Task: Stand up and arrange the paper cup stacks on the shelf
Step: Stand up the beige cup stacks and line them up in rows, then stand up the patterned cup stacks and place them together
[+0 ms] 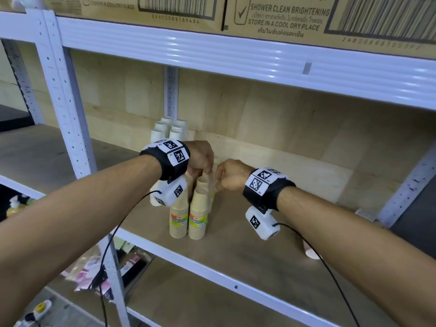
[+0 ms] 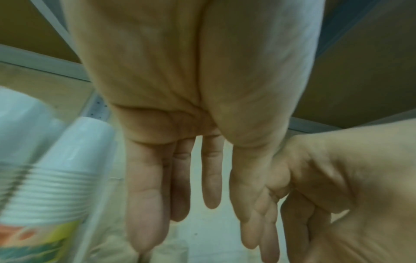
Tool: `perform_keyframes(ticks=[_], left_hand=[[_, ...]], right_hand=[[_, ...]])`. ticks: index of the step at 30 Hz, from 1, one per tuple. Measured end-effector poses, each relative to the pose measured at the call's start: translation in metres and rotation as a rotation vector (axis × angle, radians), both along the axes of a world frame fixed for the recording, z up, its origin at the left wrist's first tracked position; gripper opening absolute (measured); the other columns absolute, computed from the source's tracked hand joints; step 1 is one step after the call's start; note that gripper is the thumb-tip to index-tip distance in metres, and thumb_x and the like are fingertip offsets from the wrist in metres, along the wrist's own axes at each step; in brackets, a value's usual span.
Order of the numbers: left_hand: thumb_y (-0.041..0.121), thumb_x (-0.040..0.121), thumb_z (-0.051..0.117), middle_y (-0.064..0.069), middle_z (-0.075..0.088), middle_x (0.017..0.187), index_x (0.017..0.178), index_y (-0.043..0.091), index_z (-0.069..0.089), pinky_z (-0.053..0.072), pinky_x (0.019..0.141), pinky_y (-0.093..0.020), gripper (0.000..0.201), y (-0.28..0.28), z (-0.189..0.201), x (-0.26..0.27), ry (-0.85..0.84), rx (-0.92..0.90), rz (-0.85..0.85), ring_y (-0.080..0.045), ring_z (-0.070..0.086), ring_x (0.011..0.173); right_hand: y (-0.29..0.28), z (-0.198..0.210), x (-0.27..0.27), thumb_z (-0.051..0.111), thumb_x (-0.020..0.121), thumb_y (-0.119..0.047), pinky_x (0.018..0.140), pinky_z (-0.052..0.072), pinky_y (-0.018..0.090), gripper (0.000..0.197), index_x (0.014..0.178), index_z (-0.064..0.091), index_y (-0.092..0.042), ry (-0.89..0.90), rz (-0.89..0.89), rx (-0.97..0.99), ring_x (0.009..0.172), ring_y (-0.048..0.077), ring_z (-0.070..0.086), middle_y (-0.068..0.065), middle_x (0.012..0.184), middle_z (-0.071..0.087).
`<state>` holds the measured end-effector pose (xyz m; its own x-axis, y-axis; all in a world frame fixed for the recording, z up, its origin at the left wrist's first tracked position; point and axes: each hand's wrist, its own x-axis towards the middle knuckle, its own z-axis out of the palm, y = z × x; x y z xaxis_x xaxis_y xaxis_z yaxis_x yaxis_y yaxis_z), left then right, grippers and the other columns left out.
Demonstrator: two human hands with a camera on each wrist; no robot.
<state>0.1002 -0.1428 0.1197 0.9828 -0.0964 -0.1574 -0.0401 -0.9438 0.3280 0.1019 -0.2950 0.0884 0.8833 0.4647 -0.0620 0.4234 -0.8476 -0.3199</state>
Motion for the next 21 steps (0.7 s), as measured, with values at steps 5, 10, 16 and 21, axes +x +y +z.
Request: perform_keyframes(ticks=[5,10,16,21], left_hand=[[0.023,0.083,0.071,-0.007,0.067,0.088,0.094,0.022,0.07,0.053,0.053,-0.024,0.011,-0.044,0.003,0.017,-0.052,-0.05,-0.084,-0.018,0.062,0.064],[0.034,0.085,0.072,0.005,0.058,0.078,0.104,0.021,0.067,0.047,0.06,-0.023,0.024,-0.1,-0.003,0.03,-0.09,-0.084,-0.207,-0.014,0.057,0.062],[0.044,0.083,0.072,0.008,0.05,0.105,0.11,0.022,0.065,0.047,0.081,-0.029,0.035,-0.168,-0.03,0.044,-0.111,-0.118,-0.34,-0.017,0.057,0.095],[0.048,0.084,0.07,0.004,0.053,0.115,0.118,0.017,0.062,0.042,0.079,-0.026,0.047,-0.222,-0.064,0.048,-0.086,-0.159,-0.388,-0.015,0.052,0.098]], right_hand=[[-0.054,0.006,0.005,0.076,0.077,-0.03,0.07,0.049,0.027,0.032,0.105,0.067,-0.018,-0.04,-0.144,-0.001,0.084,0.018,0.061,-0.003,0.091,0.061],[-0.12,0.006,0.01,0.075,0.078,-0.028,0.069,0.045,0.027,0.033,0.109,0.067,-0.018,-0.082,-0.326,-0.018,0.087,0.019,0.059,-0.001,0.102,0.062],[-0.206,-0.008,0.004,0.073,0.078,-0.029,0.075,0.047,0.027,0.035,0.11,0.064,-0.019,-0.096,-0.569,-0.029,0.099,0.022,0.061,0.002,0.115,0.059],[-0.269,-0.029,-0.011,0.069,0.082,-0.025,0.081,0.048,0.029,0.038,0.117,0.062,-0.013,-0.06,-0.713,-0.076,0.109,0.026,0.058,0.006,0.123,0.058]])
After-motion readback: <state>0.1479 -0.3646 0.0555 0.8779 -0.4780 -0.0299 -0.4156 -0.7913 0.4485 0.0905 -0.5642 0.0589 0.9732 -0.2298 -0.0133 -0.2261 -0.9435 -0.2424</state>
